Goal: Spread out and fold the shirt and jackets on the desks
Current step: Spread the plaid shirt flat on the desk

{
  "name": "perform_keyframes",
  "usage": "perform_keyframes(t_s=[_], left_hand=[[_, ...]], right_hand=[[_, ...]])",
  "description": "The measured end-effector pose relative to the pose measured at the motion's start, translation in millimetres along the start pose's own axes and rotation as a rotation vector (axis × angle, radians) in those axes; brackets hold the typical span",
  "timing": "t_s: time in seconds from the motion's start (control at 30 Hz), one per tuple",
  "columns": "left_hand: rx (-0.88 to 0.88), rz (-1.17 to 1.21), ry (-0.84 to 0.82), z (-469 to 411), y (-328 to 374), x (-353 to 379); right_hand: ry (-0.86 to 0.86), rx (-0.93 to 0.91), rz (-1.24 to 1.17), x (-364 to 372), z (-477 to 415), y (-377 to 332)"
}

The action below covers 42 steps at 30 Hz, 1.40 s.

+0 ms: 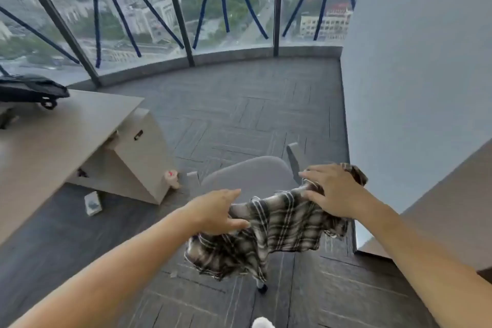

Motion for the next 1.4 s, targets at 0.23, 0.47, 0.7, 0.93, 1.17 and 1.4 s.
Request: perform_keyframes(t_s=[0.23,0.47,0.7,0.93,1.17,1.4], left_hand=[[-0.03,0.077,0.169,-7,-9,1],[-0.127,0.555,0.288,23,-30,-21],[-0.091,0.89,0.343,101,-40,-48],[-0.064,0.325,0.314,174,-44,-49],[0.018,0.372,0.554,241,-47,-63],[-0.187,0.435,0.77,333,-119,-67]], right_hand=[[0.043,-0.053,0.107,28,-14,-5],[0.241,-0.159,-0.195,7,-4,-20],[0.127,-0.226,-0.548,4,43,-109],[0.302,-0.274,-0.393,-28,70,-169],[0.24,-0.318,-0.481,-47,114,-217],[0.191,-0.311,-0.226,-2,91,-249]])
Point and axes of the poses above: each hand's wrist, its own z-axis away from the middle knuckle, its own x-axis out of the palm, y = z × x, the point moved 9 cm from there along -z, towards the middle knuckle, and after that the axes turned 5 degrees about z, right-handed, at the moved point
